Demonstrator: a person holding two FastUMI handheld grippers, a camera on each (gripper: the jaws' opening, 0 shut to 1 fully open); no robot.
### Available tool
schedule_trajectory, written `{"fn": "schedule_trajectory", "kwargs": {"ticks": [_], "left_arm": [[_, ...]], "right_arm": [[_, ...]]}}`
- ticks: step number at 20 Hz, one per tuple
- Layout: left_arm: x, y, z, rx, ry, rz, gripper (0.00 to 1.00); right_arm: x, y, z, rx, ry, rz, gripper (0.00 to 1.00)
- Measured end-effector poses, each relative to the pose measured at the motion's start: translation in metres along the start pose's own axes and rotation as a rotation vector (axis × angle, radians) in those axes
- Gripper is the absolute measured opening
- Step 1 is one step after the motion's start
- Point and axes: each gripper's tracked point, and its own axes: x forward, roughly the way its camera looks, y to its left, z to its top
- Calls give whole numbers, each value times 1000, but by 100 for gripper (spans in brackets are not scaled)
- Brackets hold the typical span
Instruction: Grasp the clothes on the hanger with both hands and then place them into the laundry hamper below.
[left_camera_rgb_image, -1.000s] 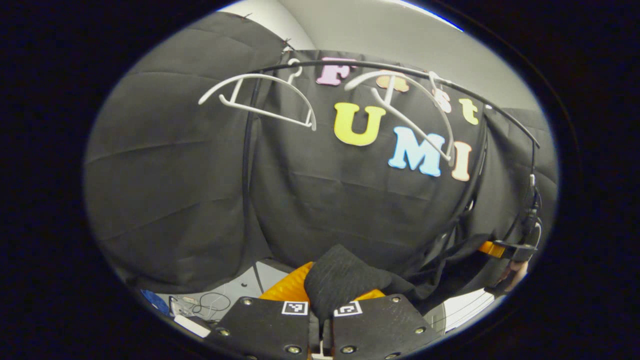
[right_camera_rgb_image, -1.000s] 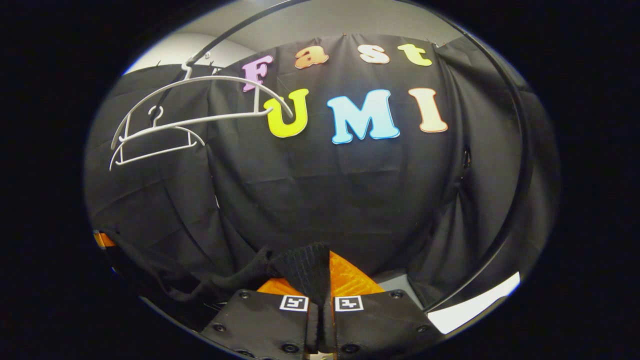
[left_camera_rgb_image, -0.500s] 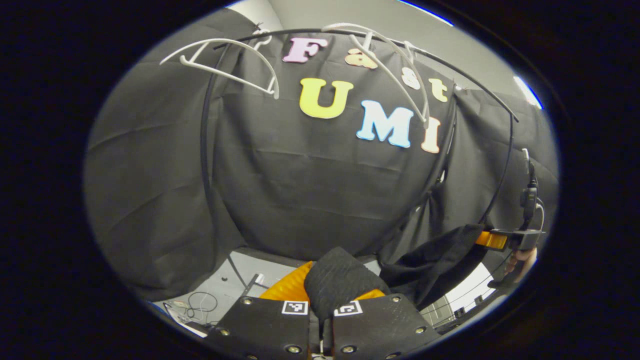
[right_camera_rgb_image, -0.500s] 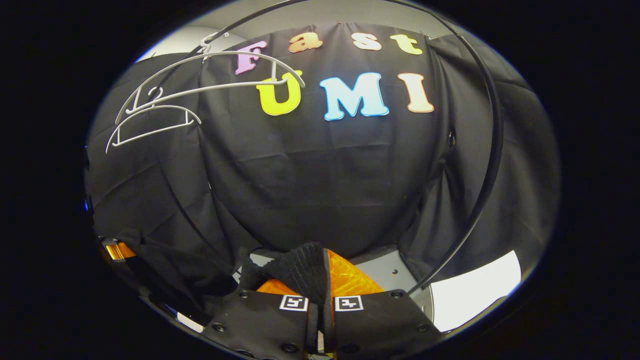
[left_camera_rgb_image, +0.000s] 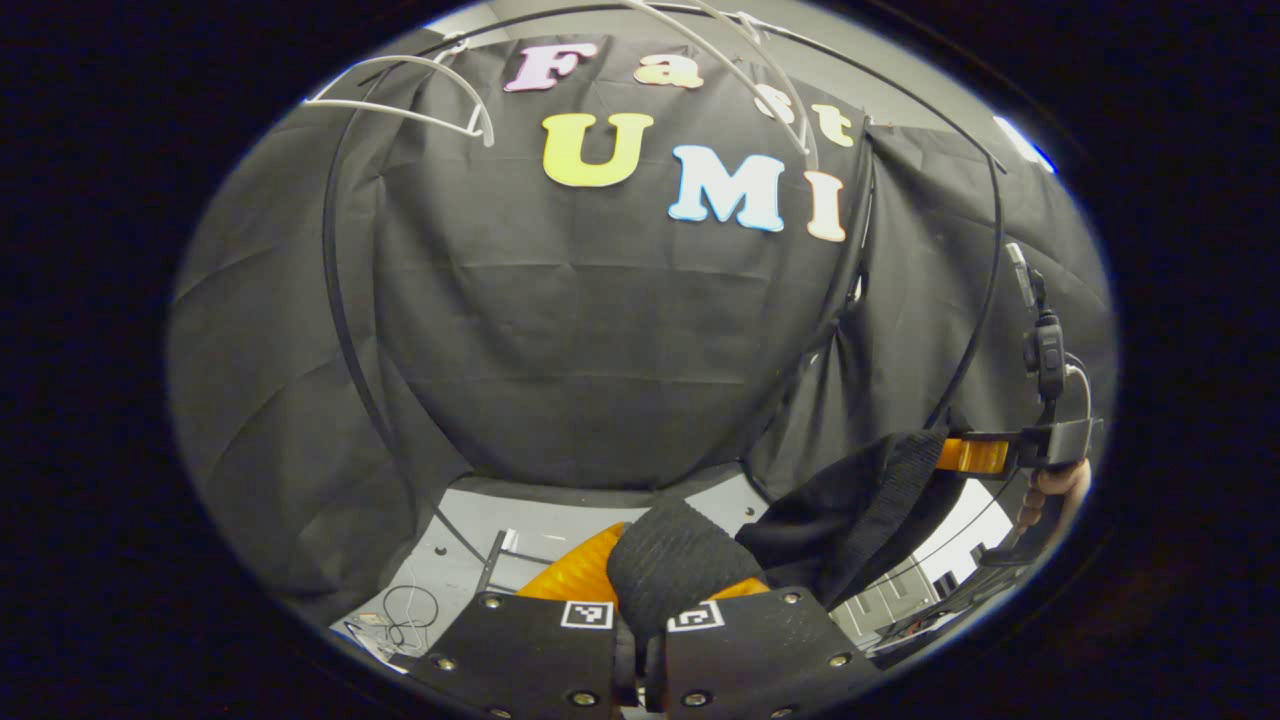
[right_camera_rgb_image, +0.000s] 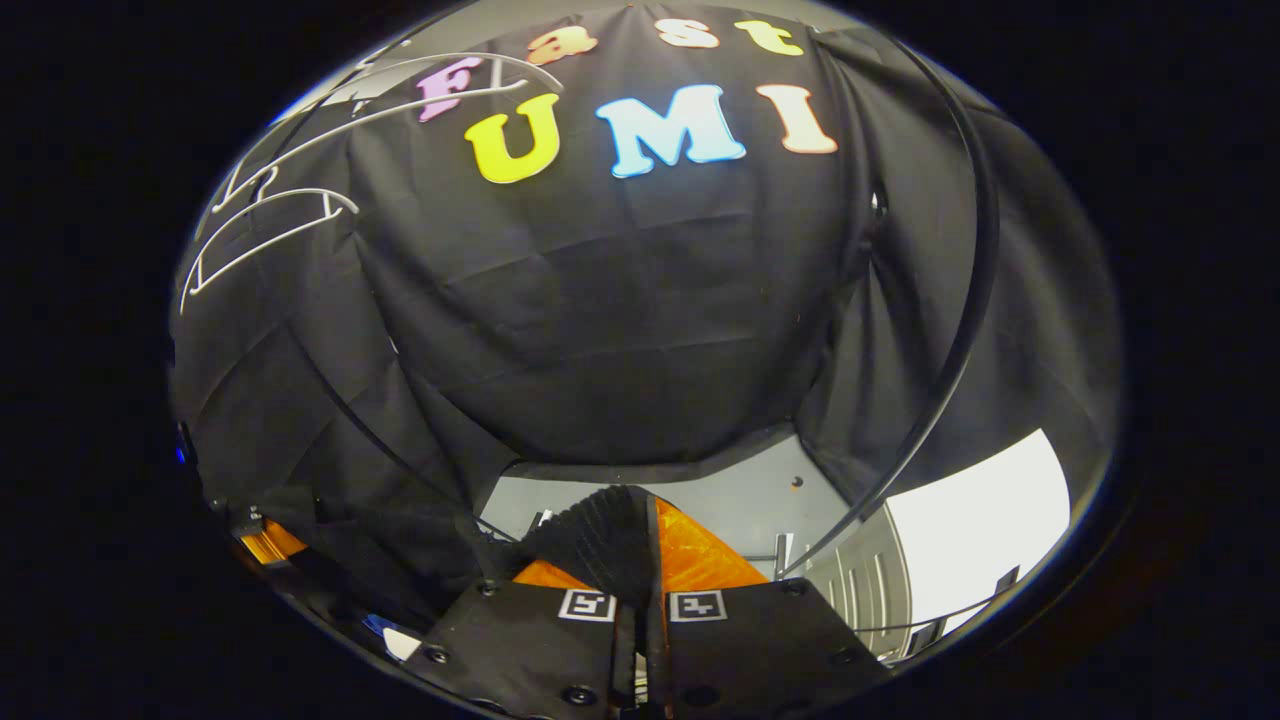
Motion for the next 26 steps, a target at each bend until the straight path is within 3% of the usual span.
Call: {"fn": "schedule_trajectory", "kwargs": {"ticks": [7,13,26], "left_arm": [[61,8,-50,14,123,21,5],[96,23,-98,17,193,11,6],[111,20,-111,43,253,7,7]], "right_arm": [[28,-14,-73,89,172,-54,9],[39,-29,-111,97,236,-102,10],[44,-21,-141,127,317,-117,14]]}}
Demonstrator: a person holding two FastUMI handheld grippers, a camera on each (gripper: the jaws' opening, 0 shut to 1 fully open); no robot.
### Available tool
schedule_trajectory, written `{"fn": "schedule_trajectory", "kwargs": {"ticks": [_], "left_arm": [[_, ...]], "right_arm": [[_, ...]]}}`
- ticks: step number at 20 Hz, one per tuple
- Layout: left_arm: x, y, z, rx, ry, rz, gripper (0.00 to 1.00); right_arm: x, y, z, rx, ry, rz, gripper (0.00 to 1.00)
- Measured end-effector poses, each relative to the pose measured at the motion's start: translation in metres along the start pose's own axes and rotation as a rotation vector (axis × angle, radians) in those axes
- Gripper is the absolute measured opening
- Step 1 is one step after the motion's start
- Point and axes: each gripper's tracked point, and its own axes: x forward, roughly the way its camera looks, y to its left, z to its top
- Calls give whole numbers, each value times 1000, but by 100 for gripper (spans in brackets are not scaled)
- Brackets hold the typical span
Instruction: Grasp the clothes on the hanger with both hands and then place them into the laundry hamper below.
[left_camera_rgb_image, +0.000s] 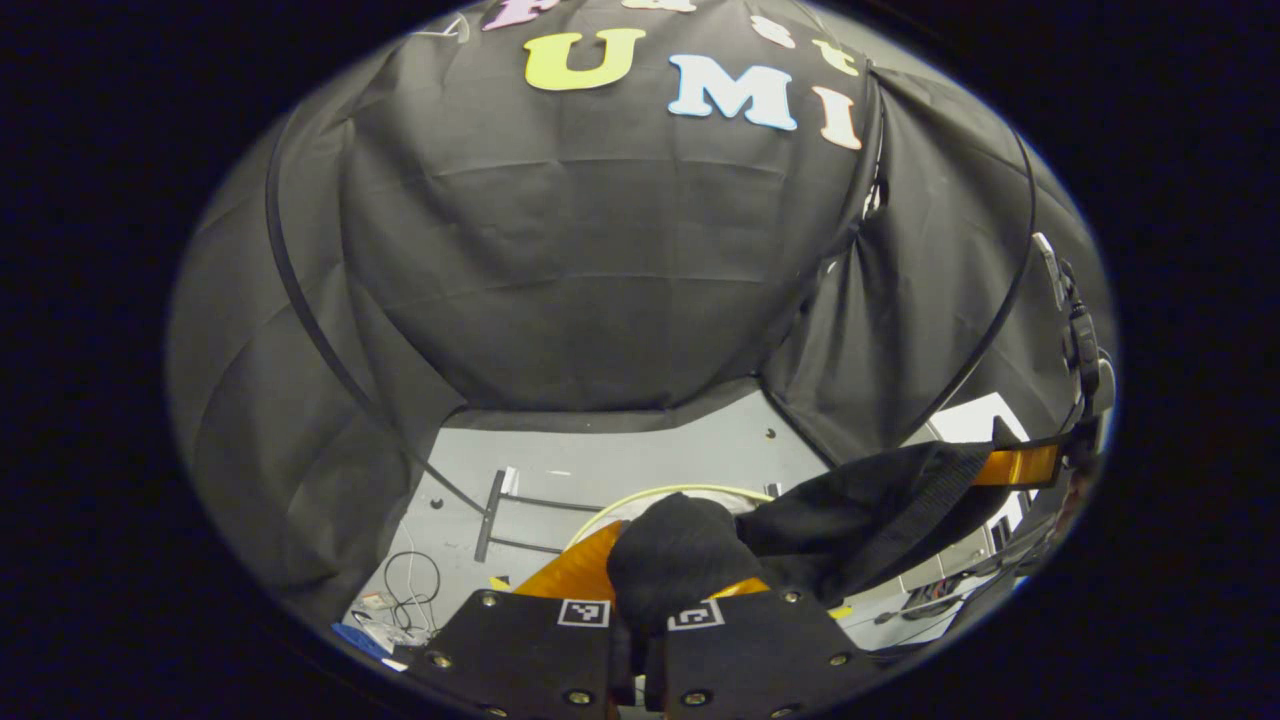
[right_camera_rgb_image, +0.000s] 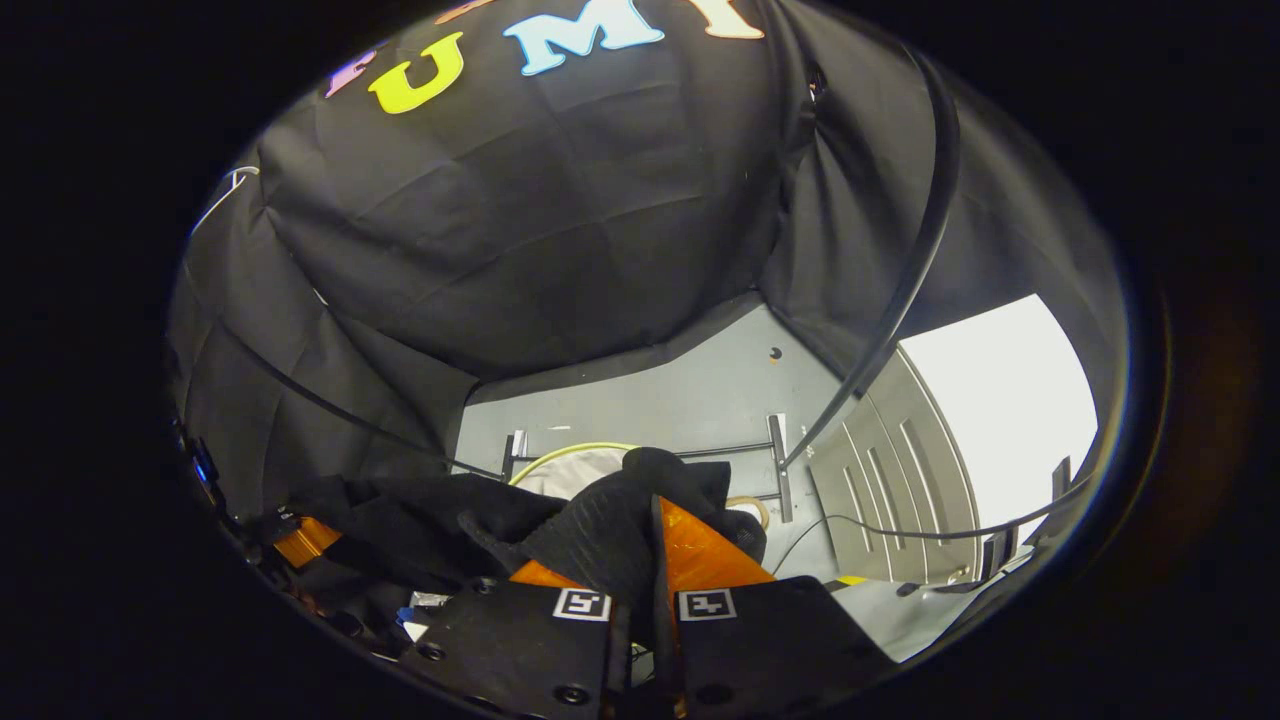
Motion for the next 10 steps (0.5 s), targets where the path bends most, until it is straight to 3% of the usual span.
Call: {"fn": "schedule_trajectory", "kwargs": {"ticks": [2,3,4,6,8,9,10], "left_arm": [[5,-1,-11,9,33,14,11],[5,-1,-15,9,49,19,11],[6,-1,-20,8,62,27,12],[5,0,-25,3,86,34,12],[4,4,-27,0,84,43,22],[5,5,-28,-3,86,45,22],[0,7,-33,-7,88,44,37]], "right_arm": [[5,4,-7,-23,15,6,14],[1,1,-11,-38,23,-5,7],[1,-1,-15,-52,32,-16,7],[0,0,-24,-59,48,-12,26],[-4,-5,-32,-63,54,-12,26],[-8,-6,-36,-66,60,-11,27],[-11,-3,-36,-68,64,5,29]]}}
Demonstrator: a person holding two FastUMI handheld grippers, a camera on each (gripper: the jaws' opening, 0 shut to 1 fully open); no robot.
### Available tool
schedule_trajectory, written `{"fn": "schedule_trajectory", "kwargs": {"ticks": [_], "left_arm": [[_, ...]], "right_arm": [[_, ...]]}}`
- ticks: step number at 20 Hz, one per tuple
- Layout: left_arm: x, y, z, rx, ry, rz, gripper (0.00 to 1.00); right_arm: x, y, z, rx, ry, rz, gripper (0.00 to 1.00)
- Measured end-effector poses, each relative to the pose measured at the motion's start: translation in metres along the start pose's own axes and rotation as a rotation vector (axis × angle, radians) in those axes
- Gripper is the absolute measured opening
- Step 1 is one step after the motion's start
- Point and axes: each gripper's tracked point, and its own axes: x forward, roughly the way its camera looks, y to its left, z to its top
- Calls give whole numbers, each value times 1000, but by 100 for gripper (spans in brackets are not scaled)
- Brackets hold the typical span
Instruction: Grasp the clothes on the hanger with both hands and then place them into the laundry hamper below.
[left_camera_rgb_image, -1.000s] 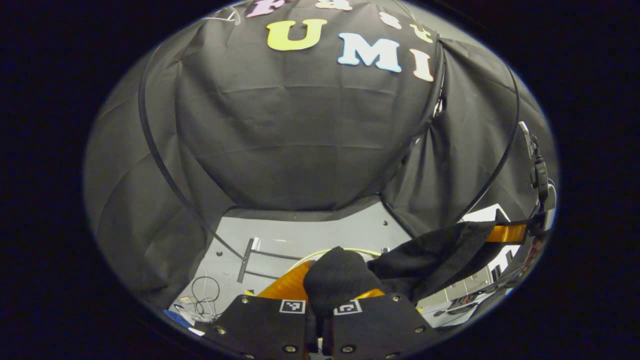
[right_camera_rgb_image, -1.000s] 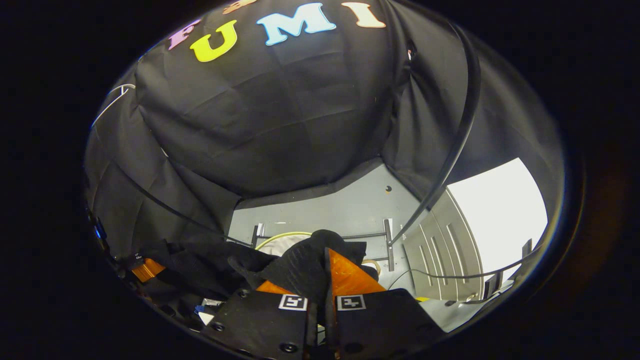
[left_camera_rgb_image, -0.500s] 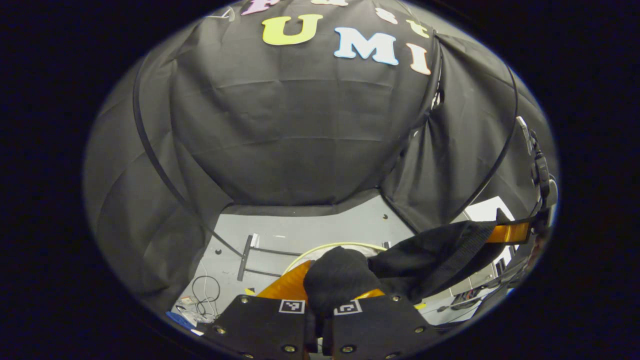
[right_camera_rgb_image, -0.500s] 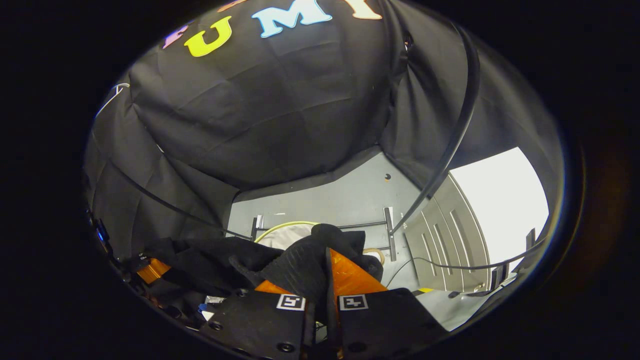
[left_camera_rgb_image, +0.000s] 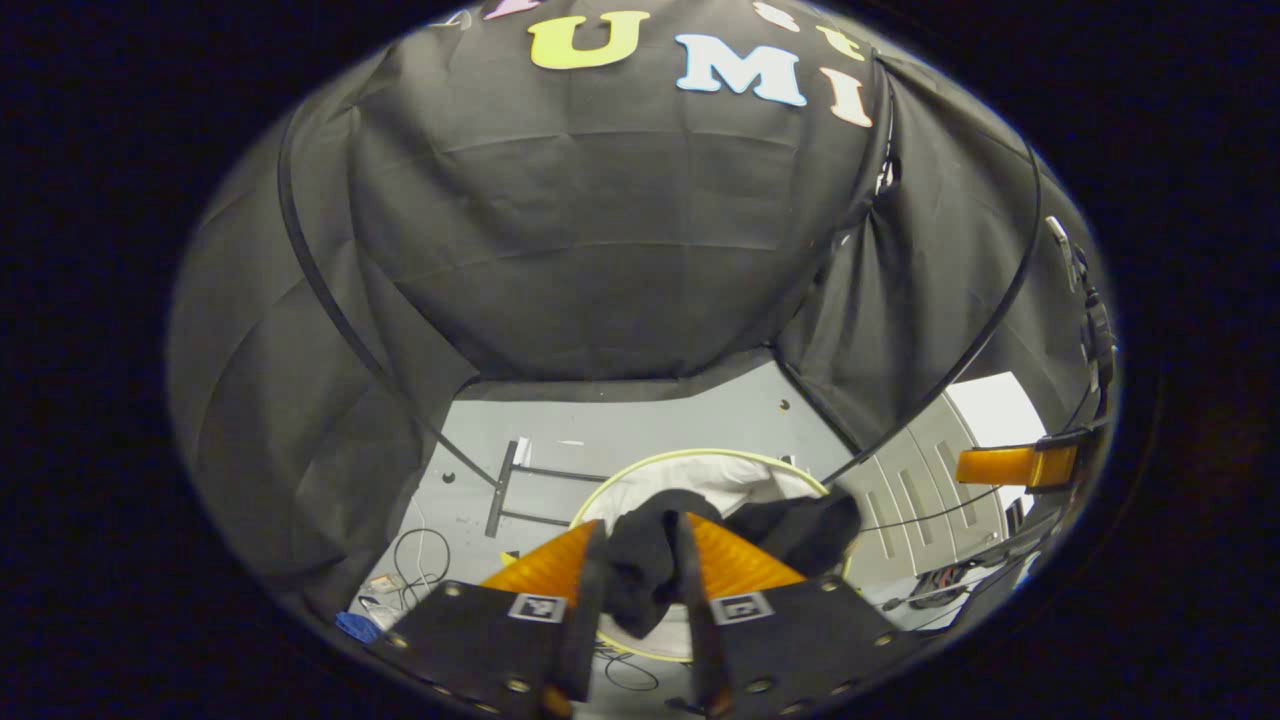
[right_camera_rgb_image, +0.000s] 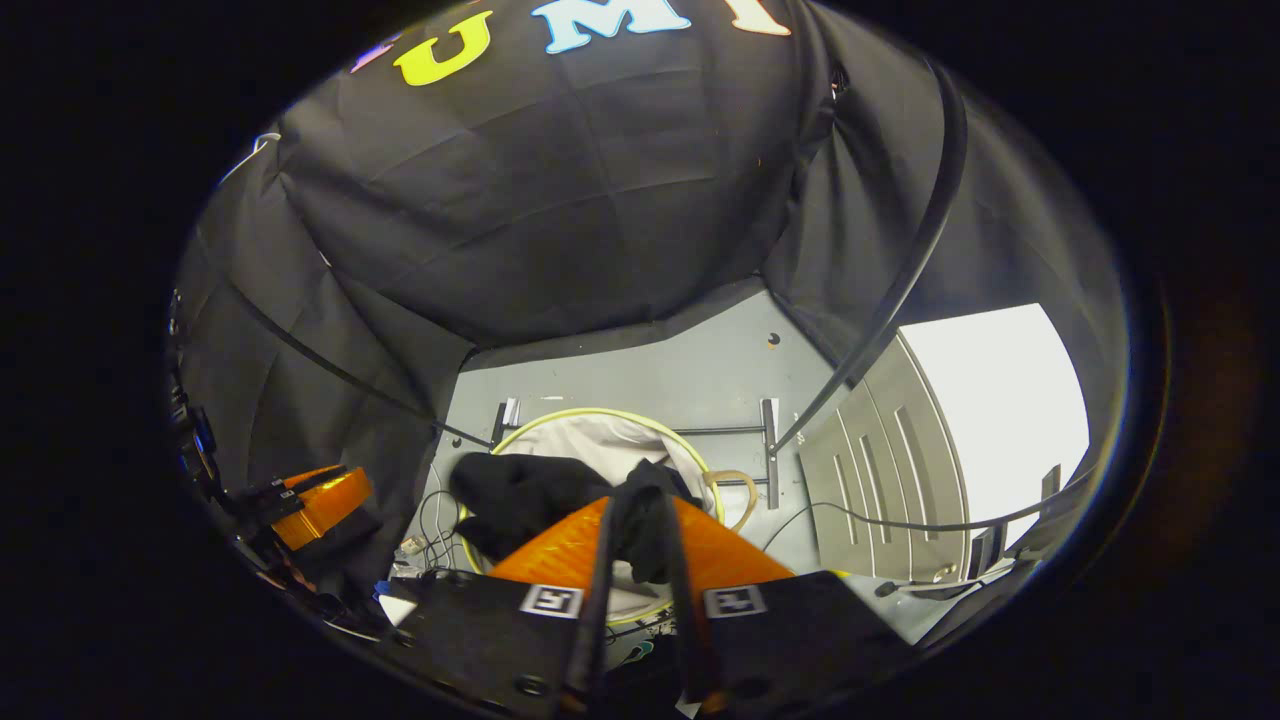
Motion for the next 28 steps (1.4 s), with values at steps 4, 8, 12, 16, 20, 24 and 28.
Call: {"fn": "schedule_trajectory", "kwargs": {"ticks": [4,8,12,16,20,24,28], "left_arm": [[-17,14,-10,-20,0,69,96],[-59,16,8,3,-56,110,96],[-109,0,54,21,-176,106,96],[-158,-28,115,56,-328,110,96],[-221,-78,179,57,-485,108,96],[-288,-124,227,44,-602,114,96],[-339,-155,264,3,-697,152,95]], "right_arm": [[-9,-2,2,-21,-20,-3,98],[-39,-4,25,-14,-110,-6,99],[-83,-24,64,-38,-254,-61,98],[-125,-38,89,-12,-382,-61,98],[-169,-60,121,-57,-515,-61,98],[-228,-79,171,-104,-713,-42,98],[-283,-99,211,-82,-867,14,98]]}}
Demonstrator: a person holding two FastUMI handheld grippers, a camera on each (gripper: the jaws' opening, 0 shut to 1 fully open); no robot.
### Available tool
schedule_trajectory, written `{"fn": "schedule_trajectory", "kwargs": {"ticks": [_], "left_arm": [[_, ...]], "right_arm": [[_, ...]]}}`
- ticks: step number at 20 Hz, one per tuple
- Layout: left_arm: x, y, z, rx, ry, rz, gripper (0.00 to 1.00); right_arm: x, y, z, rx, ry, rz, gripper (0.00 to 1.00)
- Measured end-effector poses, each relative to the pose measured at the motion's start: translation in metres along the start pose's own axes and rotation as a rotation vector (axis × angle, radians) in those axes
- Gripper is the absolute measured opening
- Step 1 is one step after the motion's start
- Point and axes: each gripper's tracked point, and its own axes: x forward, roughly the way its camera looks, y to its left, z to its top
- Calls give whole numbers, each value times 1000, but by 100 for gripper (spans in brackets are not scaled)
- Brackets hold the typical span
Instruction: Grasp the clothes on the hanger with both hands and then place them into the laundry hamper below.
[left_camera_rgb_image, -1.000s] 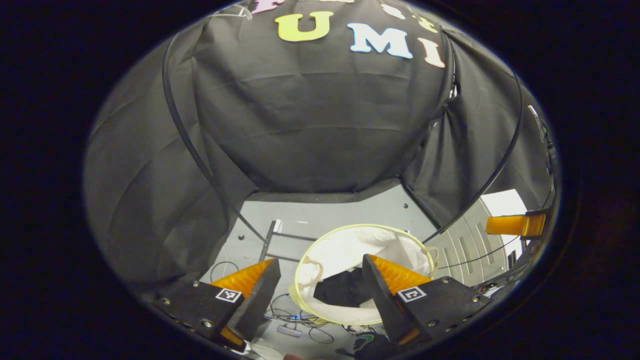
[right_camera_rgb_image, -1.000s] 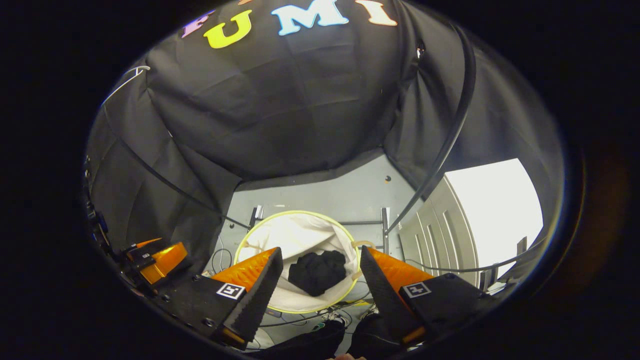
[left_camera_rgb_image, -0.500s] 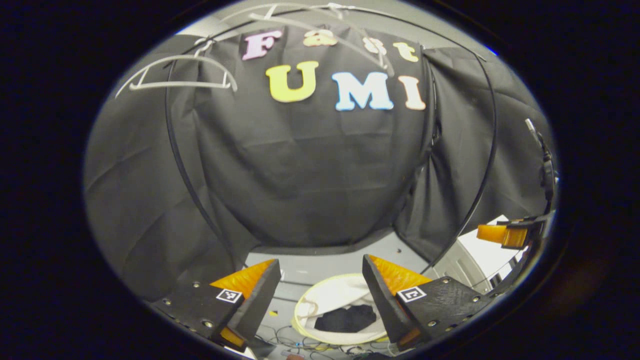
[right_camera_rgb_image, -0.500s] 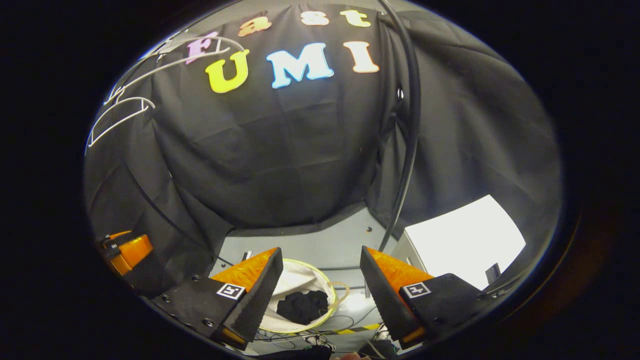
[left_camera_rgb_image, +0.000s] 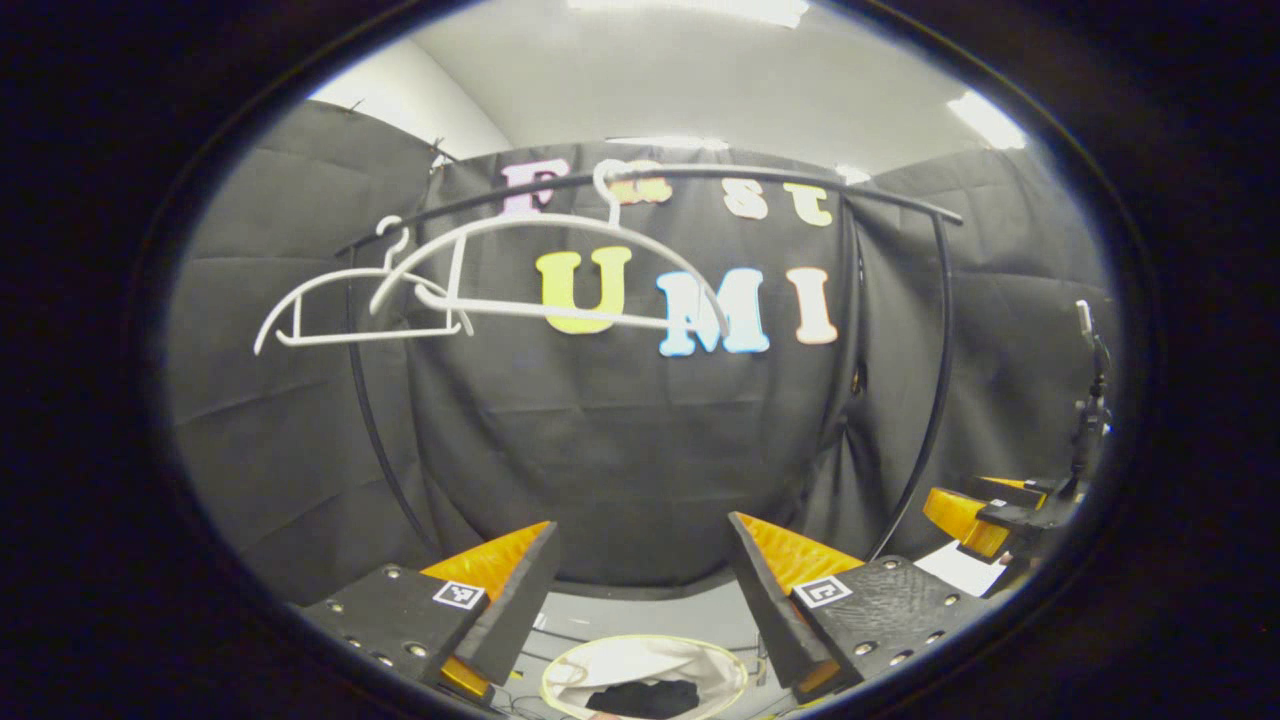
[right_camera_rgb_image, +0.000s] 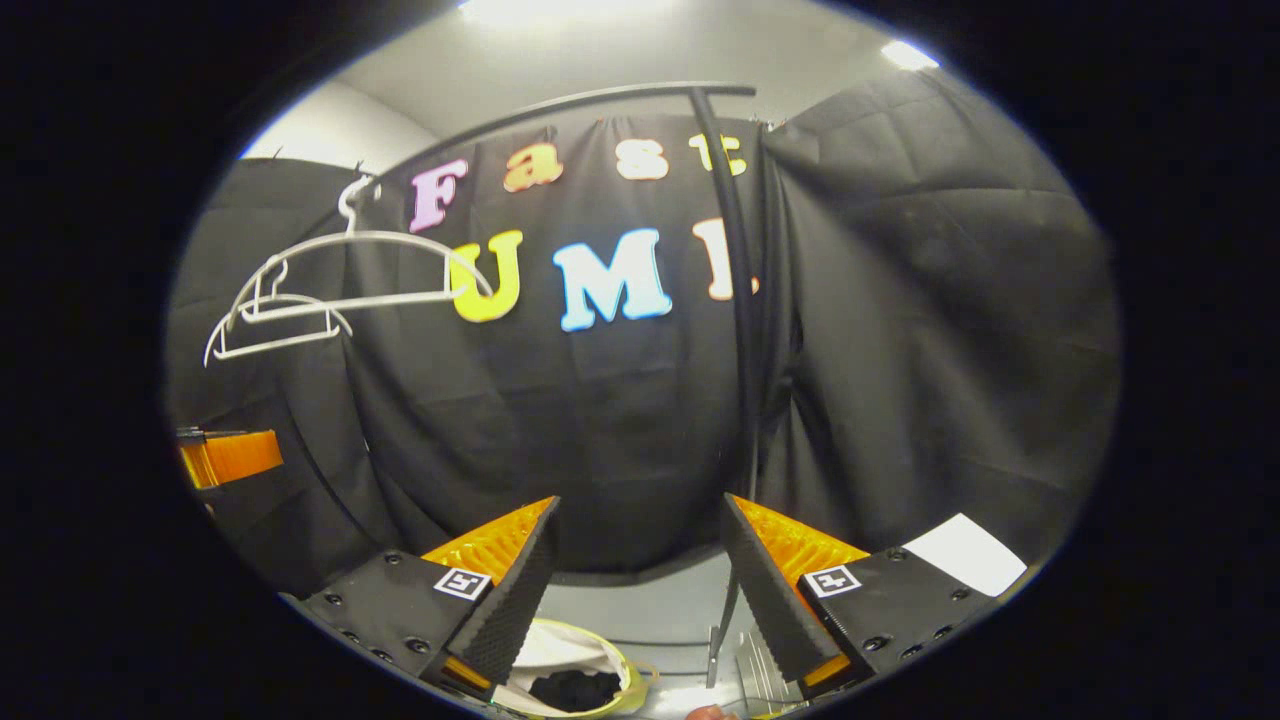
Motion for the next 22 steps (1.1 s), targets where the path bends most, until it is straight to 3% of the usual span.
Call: {"fn": "schedule_trajectory", "kwargs": {"ticks": [1,7,12,13,16,17,20,21,22], "left_arm": [[-5,-4,12,-4,-11,13,95],[-65,-18,89,-119,-175,123,95],[-109,-14,135,-62,-298,130,95],[-114,-15,136,-62,-302,121,95],[-116,-18,133,-81,-322,73,95],[-116,-16,132,-84,-322,66,95],[-130,-6,120,-63,-311,68,95],[-133,-4,116,-53,-308,62,95],[-136,0,109,-45,-300,57,95]], "right_arm": [[-1,-8,11,8,-12,2,93],[2,-36,66,41,-109,59,93],[-17,-38,111,62,-242,85,92],[-18,-38,119,73,-267,80,100],[-27,-25,132,101,-315,81,98],[-30,-22,128,94,-310,83,92],[-35,-13,114,42,-282,73,92],[-34,-9,108,26,-264,71,98],[-34,-3,103,14,-247,70,92]]}}
